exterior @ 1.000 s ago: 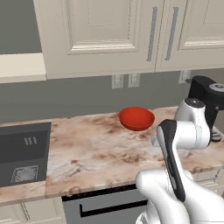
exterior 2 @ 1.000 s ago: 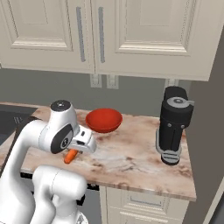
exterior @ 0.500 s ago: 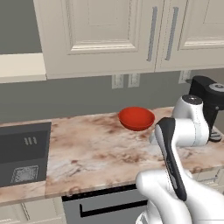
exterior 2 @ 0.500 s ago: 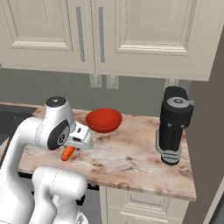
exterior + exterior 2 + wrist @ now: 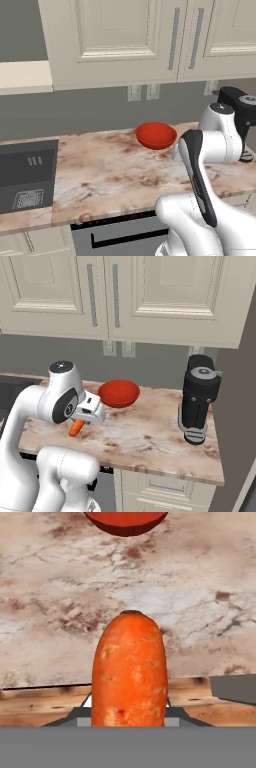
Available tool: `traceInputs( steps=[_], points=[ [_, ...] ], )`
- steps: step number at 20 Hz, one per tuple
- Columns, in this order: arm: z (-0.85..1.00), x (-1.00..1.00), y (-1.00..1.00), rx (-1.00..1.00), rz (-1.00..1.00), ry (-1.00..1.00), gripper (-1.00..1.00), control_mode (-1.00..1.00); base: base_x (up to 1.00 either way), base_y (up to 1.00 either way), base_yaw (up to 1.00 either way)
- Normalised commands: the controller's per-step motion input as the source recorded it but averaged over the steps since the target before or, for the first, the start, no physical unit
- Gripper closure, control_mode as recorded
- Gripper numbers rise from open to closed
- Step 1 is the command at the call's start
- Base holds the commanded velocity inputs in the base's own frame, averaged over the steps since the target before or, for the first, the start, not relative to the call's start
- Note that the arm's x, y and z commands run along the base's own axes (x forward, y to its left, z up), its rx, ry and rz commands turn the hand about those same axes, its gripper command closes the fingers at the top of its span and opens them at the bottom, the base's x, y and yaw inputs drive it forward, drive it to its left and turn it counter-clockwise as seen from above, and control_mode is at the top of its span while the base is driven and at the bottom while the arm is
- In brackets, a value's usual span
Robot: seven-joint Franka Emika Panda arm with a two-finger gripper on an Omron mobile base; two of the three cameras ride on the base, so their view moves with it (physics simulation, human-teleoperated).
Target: Place the two vegetables and bowl onto the tray for setting up a vegetable dip station.
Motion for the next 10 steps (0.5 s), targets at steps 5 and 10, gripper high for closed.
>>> traceInputs(
  steps=[5, 10],
  points=[
    [0.06, -0.04, 0.0, 0.0, 0.0, 0.0, 1.0, -1.0, 0.0, 0.0, 0.0],
    [0.0, 0.0, 0.0, 0.0, 0.0, 0.0, 1.0, 1.0, -0.12, 0.04, 0.0]
  ],
)
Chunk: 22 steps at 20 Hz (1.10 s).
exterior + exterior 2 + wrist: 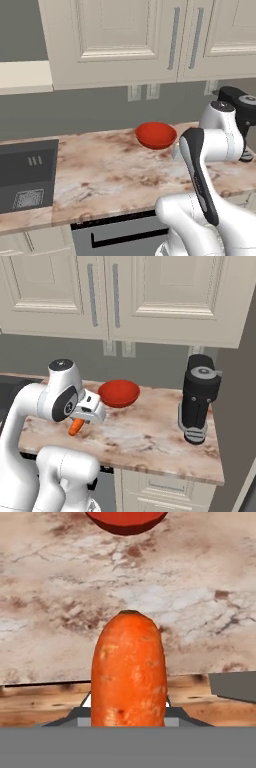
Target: Place the two vegetables and bowl onto the tray for setting up a vegetable dip station.
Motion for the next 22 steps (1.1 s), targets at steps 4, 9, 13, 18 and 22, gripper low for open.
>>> traceInputs(
  steps=[4, 9, 13, 18, 22],
  points=[
    [0.0, 0.0, 0.0, 0.0, 0.0, 0.0, 1.0, 1.0, -0.58, 0.31, 0.0],
    [0.0, 0.0, 0.0, 0.0, 0.0, 0.0, 1.0, 1.0, -0.67, 0.71, 0.0],
    [0.0, 0.0, 0.0, 0.0, 0.0, 0.0, 1.0, 1.0, -0.06, 1.0, 0.0],
    [0.0, 0.0, 0.0, 0.0, 0.0, 0.0, 1.0, 1.0, 0.0, 1.0, 0.0],
    [0.0, 0.0, 0.0, 0.0, 0.0, 0.0, 1.0, 1.0, 0.0, 1.0, 0.0]
  ],
)
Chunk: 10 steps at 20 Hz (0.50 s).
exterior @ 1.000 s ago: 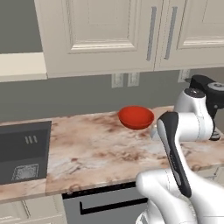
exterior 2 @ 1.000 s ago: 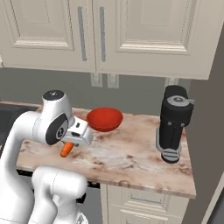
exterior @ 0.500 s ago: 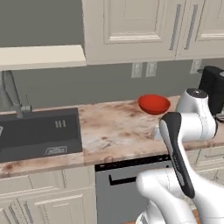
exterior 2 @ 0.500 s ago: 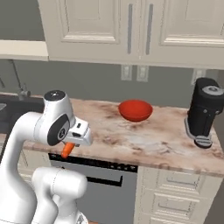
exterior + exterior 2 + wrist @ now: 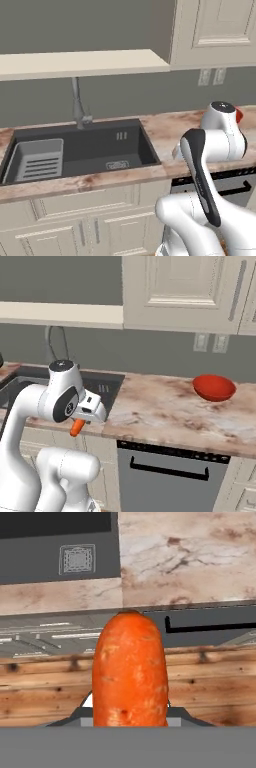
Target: Place the two vegetables and bowl onto the tray for setting up a vegetable dip station.
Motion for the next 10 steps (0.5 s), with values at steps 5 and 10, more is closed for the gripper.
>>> traceInputs(
  steps=[5, 10],
  points=[
    [0.0, 0.0, 0.0, 0.0, 0.0, 0.0, 1.0, 1.0, 0.0, 1.0, 0.0],
    [0.0, 0.0, 0.0, 0.0, 0.0, 0.0, 1.0, 1.0, 0.0, 1.0, 0.0]
  ],
)
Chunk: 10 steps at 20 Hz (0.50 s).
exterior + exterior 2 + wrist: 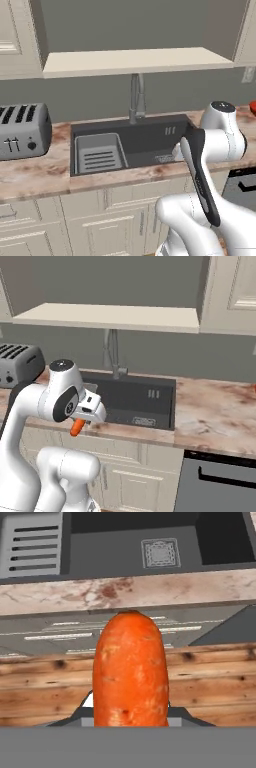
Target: Place the two vegetables and bowl onto the tray for setting up a vegetable dip station.
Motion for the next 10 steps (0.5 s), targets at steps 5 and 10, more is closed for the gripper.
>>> traceInputs(
  steps=[5, 10],
  points=[
    [0.0, 0.0, 0.0, 0.0, 0.0, 0.0, 1.0, 1.0, 0.0, 1.0, 0.0],
    [0.0, 0.0, 0.0, 0.0, 0.0, 0.0, 1.0, 1.0, 0.0, 1.0, 0.0]
  ],
)
